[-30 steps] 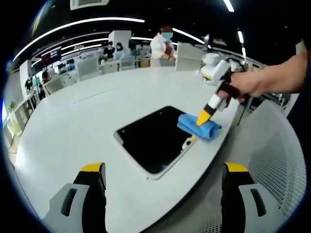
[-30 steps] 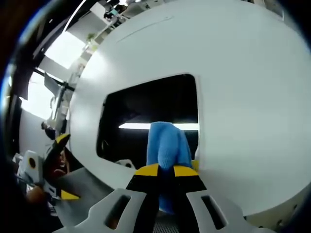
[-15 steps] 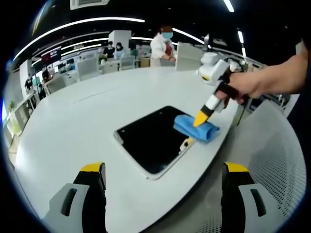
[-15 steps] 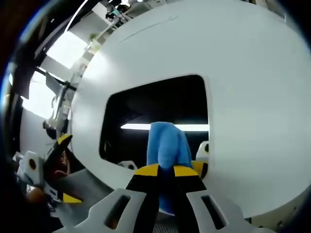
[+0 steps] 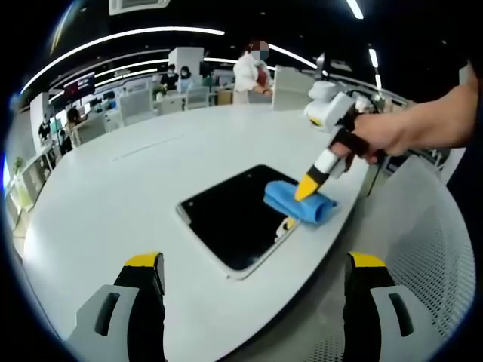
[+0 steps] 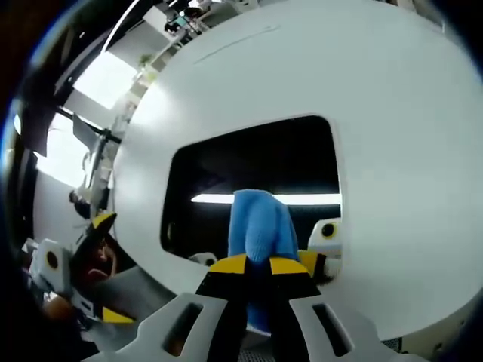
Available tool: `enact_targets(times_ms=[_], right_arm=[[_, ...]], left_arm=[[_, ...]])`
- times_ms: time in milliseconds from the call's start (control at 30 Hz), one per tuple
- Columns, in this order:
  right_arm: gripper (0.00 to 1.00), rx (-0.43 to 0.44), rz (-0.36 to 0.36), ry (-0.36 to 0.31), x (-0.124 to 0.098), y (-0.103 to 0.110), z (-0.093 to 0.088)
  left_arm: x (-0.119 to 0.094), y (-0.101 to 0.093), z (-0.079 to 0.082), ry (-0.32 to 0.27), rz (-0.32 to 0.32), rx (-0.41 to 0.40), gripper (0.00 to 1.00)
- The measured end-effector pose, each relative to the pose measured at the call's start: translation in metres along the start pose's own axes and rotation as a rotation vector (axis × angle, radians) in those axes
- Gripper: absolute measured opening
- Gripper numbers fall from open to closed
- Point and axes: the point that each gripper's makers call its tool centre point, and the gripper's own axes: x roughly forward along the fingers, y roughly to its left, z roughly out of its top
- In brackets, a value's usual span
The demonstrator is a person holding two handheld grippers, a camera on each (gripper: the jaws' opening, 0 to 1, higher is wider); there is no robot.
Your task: Wipe the mirror surface with the cleaning cloth until all visible marks leave the cleaned area.
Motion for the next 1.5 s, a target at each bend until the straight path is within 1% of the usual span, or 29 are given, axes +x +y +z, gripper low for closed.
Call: enact_targets(times_ms=[67,433,1200,1500], right_arm=[[0.03,-0.001,0.010,0.008,0.001,0.005,-0.002],[0.03,0.003,0.022,0.006,0.006,0.014,-0.002],[0.03,-0.024,0.043,0.024,0.019,0.038,-0.003],[0.03,-0.031,0.053,0.028,0.023,0.051,-0.003]], left_arm=[[0.000,0.000,0.000,0.001,-0.001,-0.001,1.00],[0.001,-0.003,-0.002,0.015,-0.014,0.006,1.00],[0.000,-0.002,-0.003,0.018,-0.009,0.008,1.00],[0.001,-0.002,-0.004,0.020,-0.011,0.009,1.00]])
